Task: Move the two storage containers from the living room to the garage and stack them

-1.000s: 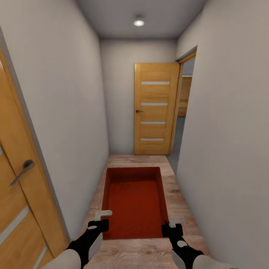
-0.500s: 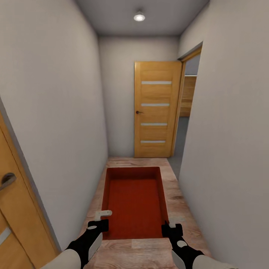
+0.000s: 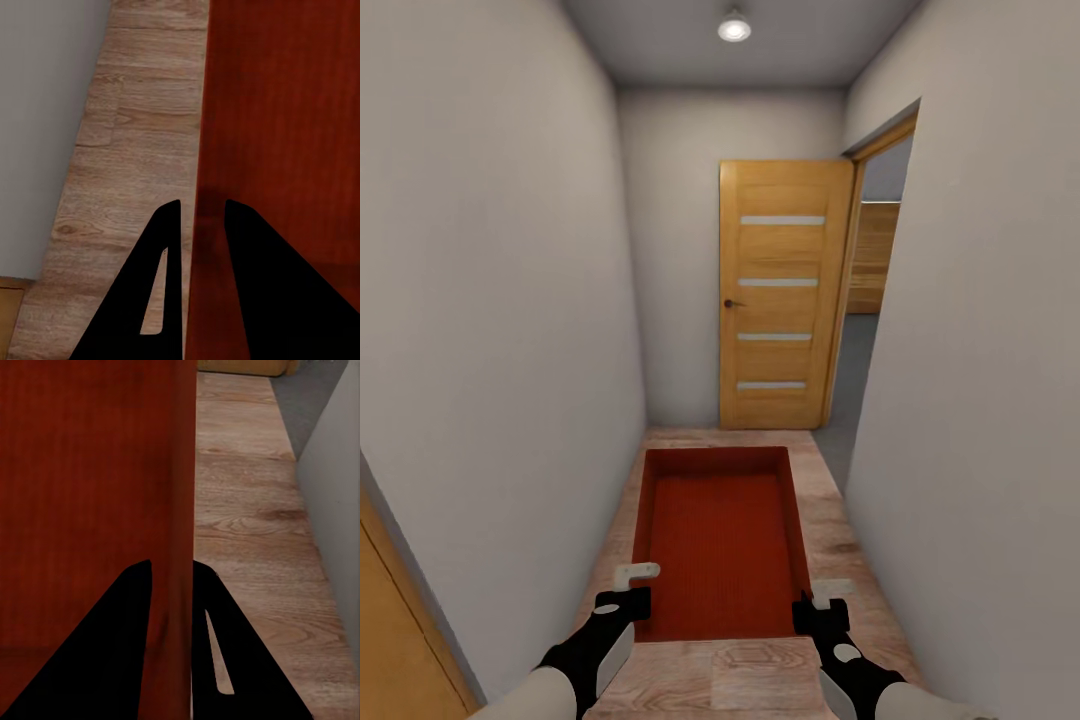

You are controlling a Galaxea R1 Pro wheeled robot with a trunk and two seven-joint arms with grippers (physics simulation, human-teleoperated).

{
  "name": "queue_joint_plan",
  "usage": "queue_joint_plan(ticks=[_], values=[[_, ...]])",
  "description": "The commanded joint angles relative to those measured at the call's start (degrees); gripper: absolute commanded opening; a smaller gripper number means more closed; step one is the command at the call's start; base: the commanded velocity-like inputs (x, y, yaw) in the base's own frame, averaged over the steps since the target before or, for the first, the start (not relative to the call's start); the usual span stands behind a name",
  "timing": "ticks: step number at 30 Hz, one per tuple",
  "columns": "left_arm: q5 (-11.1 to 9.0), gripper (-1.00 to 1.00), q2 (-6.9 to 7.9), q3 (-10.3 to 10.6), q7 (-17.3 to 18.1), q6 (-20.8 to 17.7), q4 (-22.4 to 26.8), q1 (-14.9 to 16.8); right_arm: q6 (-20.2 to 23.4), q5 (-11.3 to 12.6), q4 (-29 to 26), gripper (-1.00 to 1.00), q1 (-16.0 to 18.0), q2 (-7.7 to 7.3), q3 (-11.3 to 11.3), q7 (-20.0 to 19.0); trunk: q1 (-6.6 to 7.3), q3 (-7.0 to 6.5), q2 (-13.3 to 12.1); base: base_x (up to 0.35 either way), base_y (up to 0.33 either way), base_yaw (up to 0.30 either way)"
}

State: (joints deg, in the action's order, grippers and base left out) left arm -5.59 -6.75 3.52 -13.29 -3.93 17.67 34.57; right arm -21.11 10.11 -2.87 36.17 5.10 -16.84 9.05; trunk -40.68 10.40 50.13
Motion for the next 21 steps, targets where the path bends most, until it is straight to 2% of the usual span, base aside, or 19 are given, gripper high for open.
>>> queue_joint_plan(ticks=[1,21], values=[[0.4,-1.0,0.08,-0.8,-0.7,-0.4,0.3,0.1,-0.5,1.8,0.1,-1.0,0.0,-0.1,1.5,0.6,-0.04,0.08,0.1,0.322,0.0,0.0],[0.3,-1.0,0.08,-0.8,-0.7,-0.4,0.3,0.1,-0.5,1.8,0.1,-1.0,0.0,-0.1,1.5,0.6,-0.04,0.08,0.1,0.322,0.0,0.0]])
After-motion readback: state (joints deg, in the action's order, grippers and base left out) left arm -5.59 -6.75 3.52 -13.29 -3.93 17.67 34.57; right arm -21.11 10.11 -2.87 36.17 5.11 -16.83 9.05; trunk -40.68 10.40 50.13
